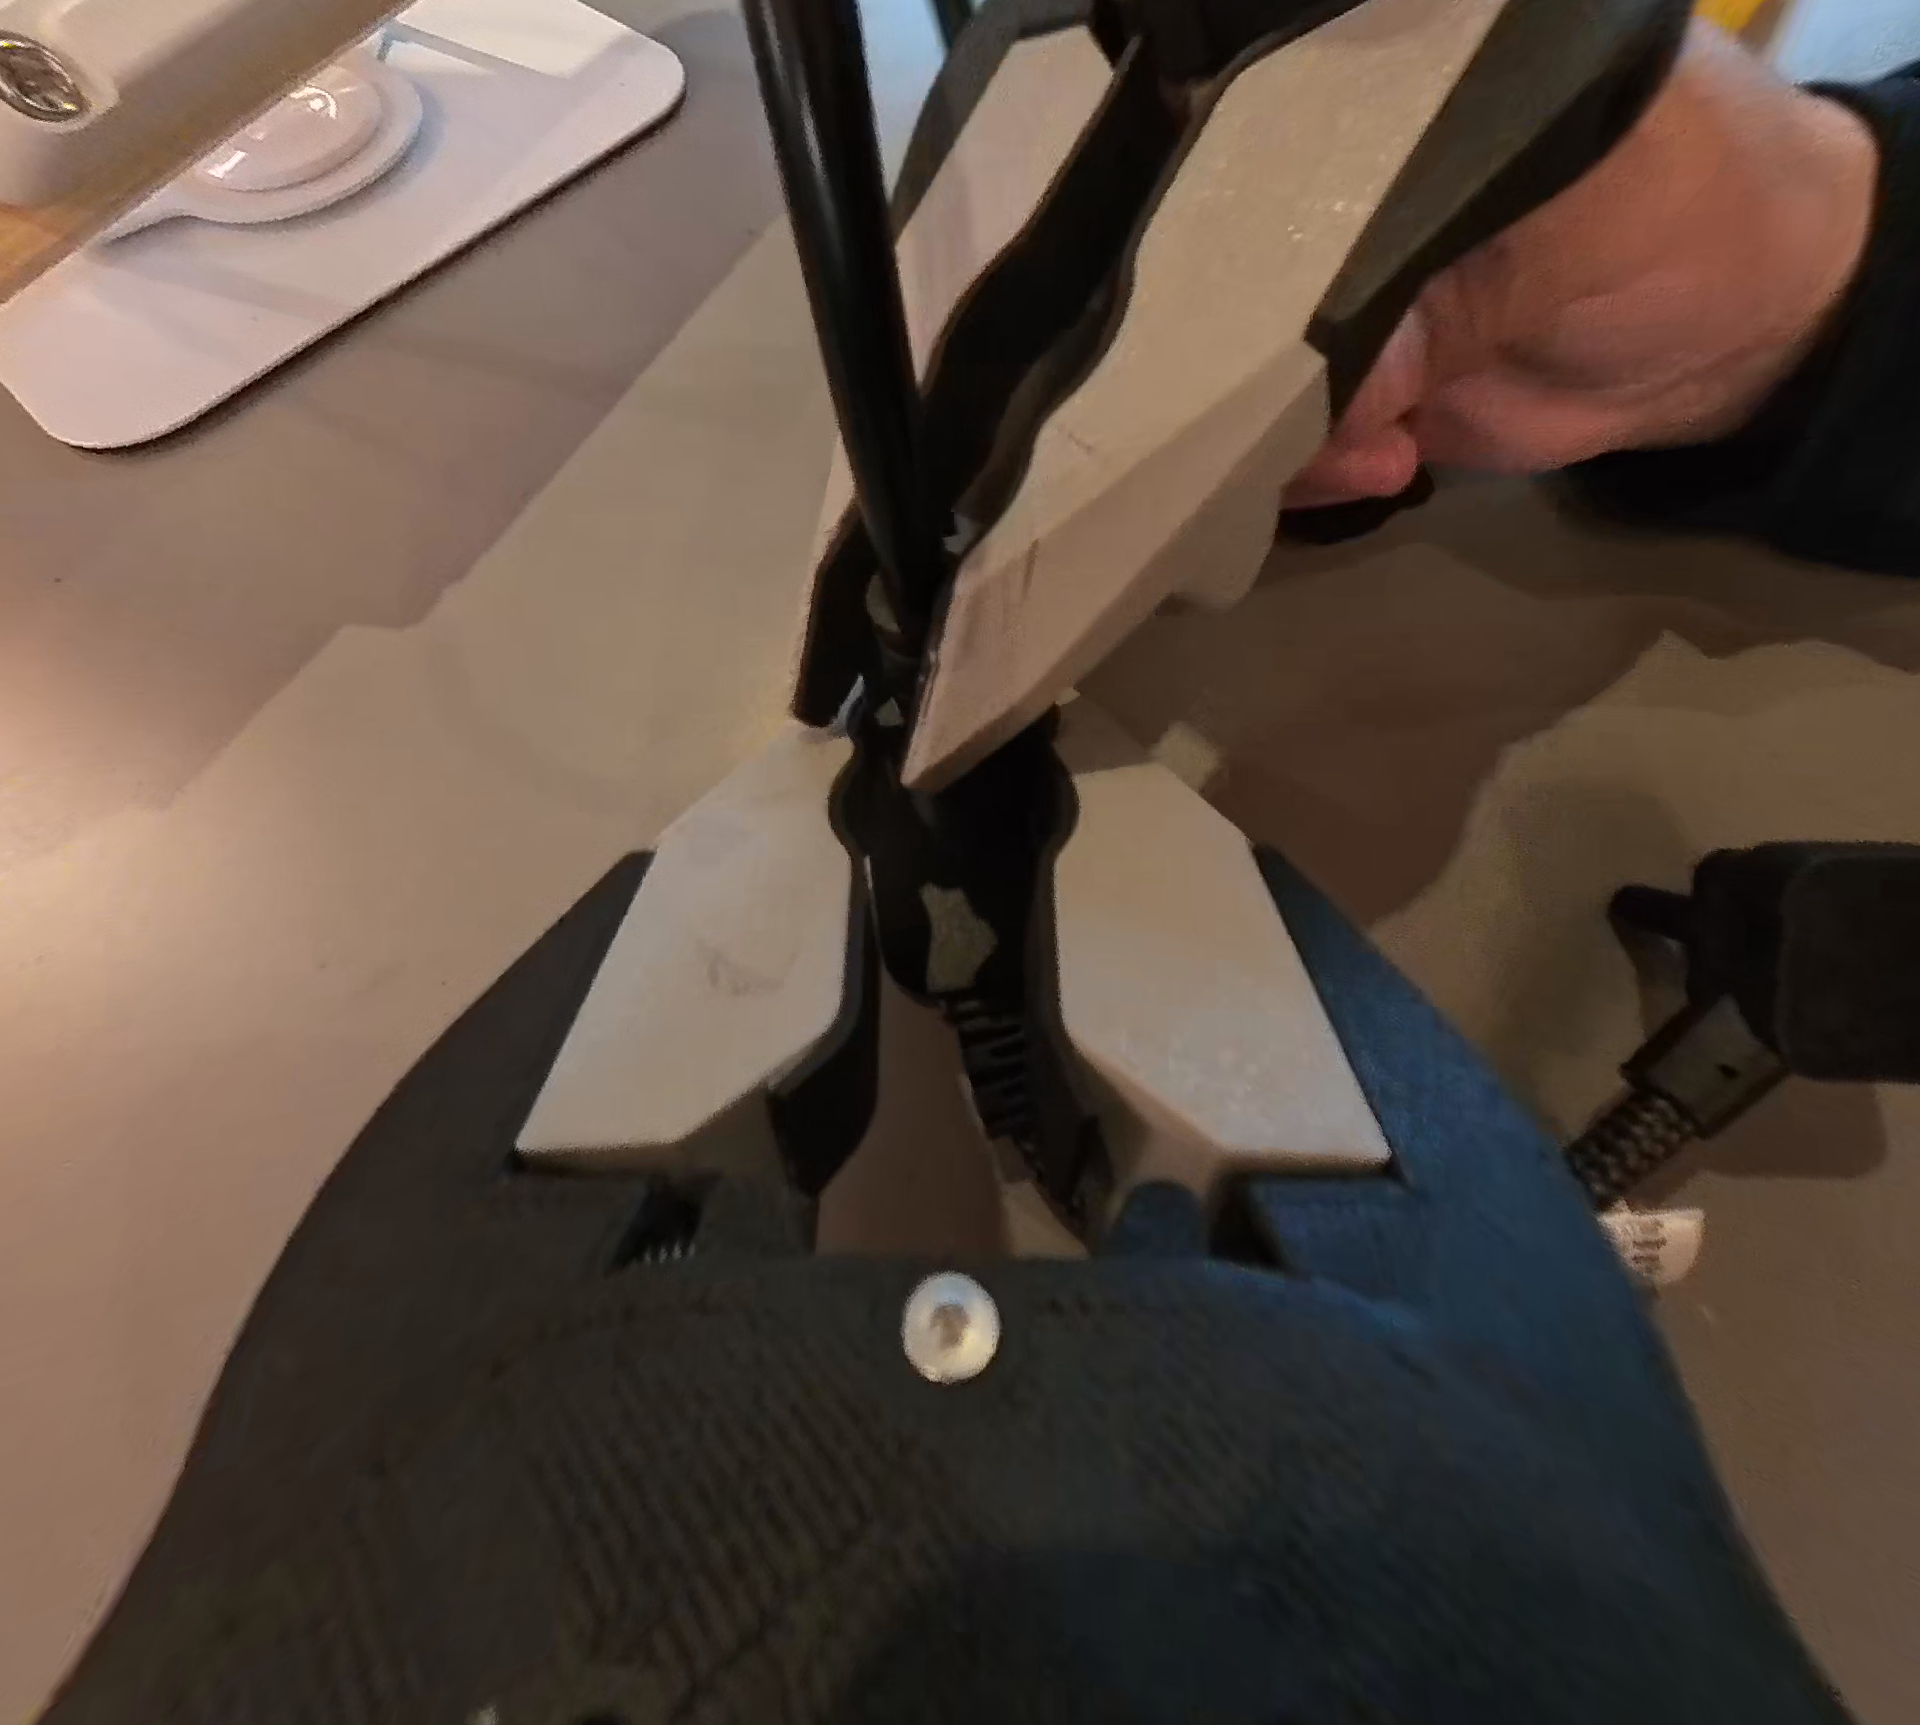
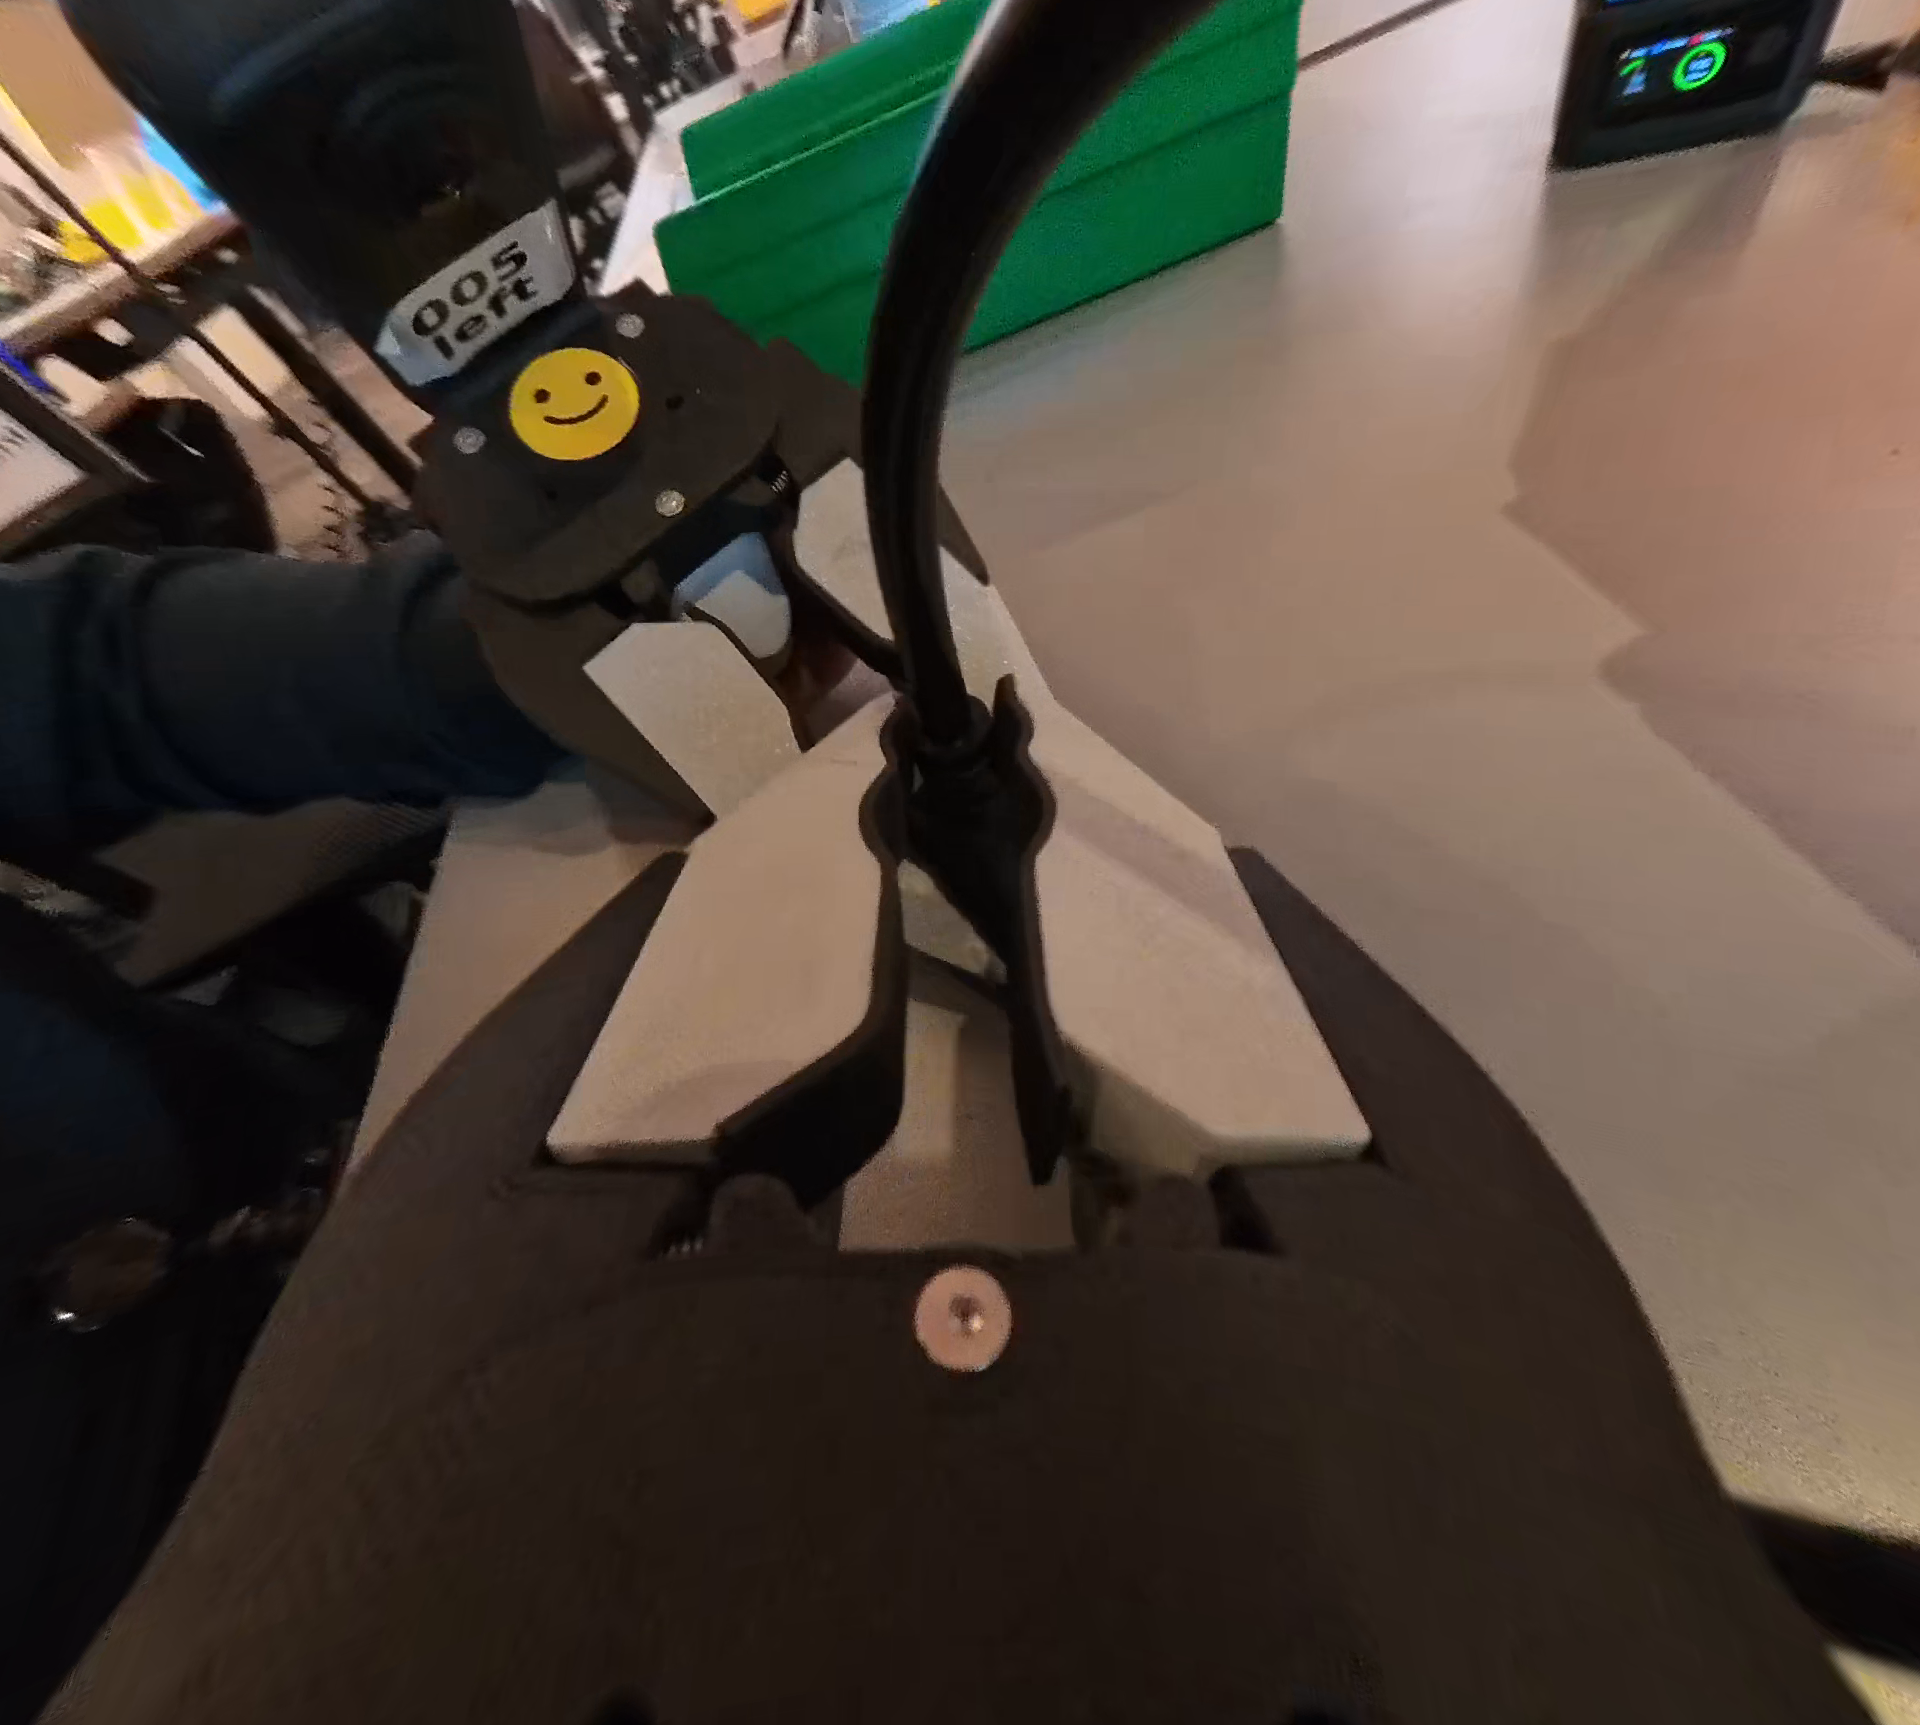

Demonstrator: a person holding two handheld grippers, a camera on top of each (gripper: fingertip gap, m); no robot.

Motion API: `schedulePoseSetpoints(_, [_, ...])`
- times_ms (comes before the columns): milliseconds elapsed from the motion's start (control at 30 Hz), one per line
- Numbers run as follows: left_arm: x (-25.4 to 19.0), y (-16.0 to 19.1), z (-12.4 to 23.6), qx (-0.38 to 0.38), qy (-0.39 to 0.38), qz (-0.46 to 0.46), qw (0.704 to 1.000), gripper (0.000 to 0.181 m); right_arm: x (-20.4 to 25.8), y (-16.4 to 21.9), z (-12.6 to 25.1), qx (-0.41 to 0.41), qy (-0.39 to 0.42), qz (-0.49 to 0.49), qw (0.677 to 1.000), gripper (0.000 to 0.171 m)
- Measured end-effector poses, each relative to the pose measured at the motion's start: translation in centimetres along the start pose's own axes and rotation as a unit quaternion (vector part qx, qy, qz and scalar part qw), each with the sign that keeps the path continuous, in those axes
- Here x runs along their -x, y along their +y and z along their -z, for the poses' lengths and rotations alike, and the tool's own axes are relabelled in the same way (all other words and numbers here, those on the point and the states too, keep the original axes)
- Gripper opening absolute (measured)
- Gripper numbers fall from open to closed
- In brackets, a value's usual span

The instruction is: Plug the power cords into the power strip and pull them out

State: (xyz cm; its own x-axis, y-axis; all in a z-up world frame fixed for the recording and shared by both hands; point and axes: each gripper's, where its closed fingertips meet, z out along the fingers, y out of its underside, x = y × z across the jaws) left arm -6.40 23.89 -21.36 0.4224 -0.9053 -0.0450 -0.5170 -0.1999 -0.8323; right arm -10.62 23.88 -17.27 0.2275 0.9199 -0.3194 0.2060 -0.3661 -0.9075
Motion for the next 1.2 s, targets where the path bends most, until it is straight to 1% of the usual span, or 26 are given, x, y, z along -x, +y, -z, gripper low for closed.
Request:
schedulePoseSetpoints(33, [0.1, -0.1, 0.0, -0.001, 0.0, 0.007, 1.0, 0.025, -0.1, 0.0, -0.1, 0.004, -0.005, 0.001, 1.0, 0.012])
schedulePoseSetpoints(100, [0.2, -0.1, 0.1, -0.004, 0.001, 0.019, 1.0, 0.025, -0.2, -0.1, -0.3, 0.014, 0.009, 0.027, 1.0, 0.012])
schedulePoseSetpoints(133, [0.2, 0.0, 0.2, -0.003, -0.004, 0.017, 1.0, 0.025, -0.1, 0.0, -0.4, 0.02, 0.019, 0.043, 0.999, 0.012])
schedulePoseSetpoints(167, [0.2, 0.0, 0.3, -0.003, -0.007, 0.013, 1.0, 0.025, -0.1, 0.1, -0.3, 0.024, 0.026, 0.057, 0.998, 0.016])
schedulePoseSetpoints(233, [0.2, 0.0, 0.2, -0.001, -0.013, 0.007, 1.0, 0.025, -0.2, 0.1, -0.2, 0.03, 0.038, 0.072, 0.996, 0.013])
schedulePoseSetpoints(300, [0.7, -0.1, -0.1, 0.002, -0.027, -0.001, 1.0, 0.025, -0.7, 0.1, -0.1, 0.036, 0.067, 0.084, 0.994, 0.013])
schedulePoseSetpoints(400, [1.1, -0.4, -0.6, -0.003, -0.022, 0.006, 1.0, 0.025, -1.0, 0.1, 0.4, 0.059, 0.123, 0.138, 0.981, 0.012])
schedulePoseSetpoints(433, [1.3, -0.5, -0.5, -0.004, -0.035, -0.008, 0.999, 0.025, -1.0, 0.1, 0.5, 0.065, 0.14, 0.156, 0.976, 0.013])
schedulePoseSetpoints(500, [1.1, -0.5, -0.4, -0.005, -0.045, -0.032, 0.998, 0.025, -0.7, 0.3, 0.6, 0.072, 0.148, 0.177, 0.97, 0.013])
schedulePoseSetpoints(600, [0.6, -0.4, -0.3, -0.003, -0.019, -0.015, 1.0, 0.025, -0.7, 0.2, 0.3, 0.056, 0.122, 0.132, 0.982, 0.013])
schedulePoseSetpoints(700, [0.3, -0.2, -0.1, -0.004, 0.01, 0.039, 0.999, 0.025, -0.8, 0.0, 0.0, 0.035, 0.109, 0.095, 0.989, 0.013])
schedulePoseSetpoints(733, [0.1, -0.2, 0.1, -0.004, 0.02, 0.047, 0.999, 0.027, -0.7, 0.0, 0.0, 0.032, 0.108, 0.093, 0.989, 0.013])
schedulePoseSetpoints(833, [-0.1, 0.2, 0.6, -0.003, 0.02, 0.039, 0.999, 0.031, -1.0, -0.1, 0.2, 0.018, 0.105, 0.068, 0.992, 0.013])
schedulePoseSetpoints(933, [0.3, 0.5, 0.5, 0.012, -0.019, 0.006, 1.0, 0.03, -1.2, -0.1, 0.3, 0.015, 0.101, 0.054, 0.993, 0.014])
schedulePoseSetpoints(1000, [0.4, 0.6, 0.5, 0.03, -0.027, 0.001, 0.999, 0.03, -1.1, 0.0, 0.3, 0.019, 0.107, 0.058, 0.992, 0.014])
schedulePoseSetpoints(1100, [0.3, 0.6, 0.6, 0.031, -0.018, 0.004, 0.999, 0.03, -0.9, 0.2, 0.5, 0.044, 0.112, 0.098, 0.988, 0.013])
schedulePoseSetpoints(1200, [-0.2, 0.7, 1.0, 0.028, 0.009, 0.011, 1.0, 0.029, -0.5, 0.1, 0.3, 0.034, 0.089, 0.077, 0.992, 0.013])
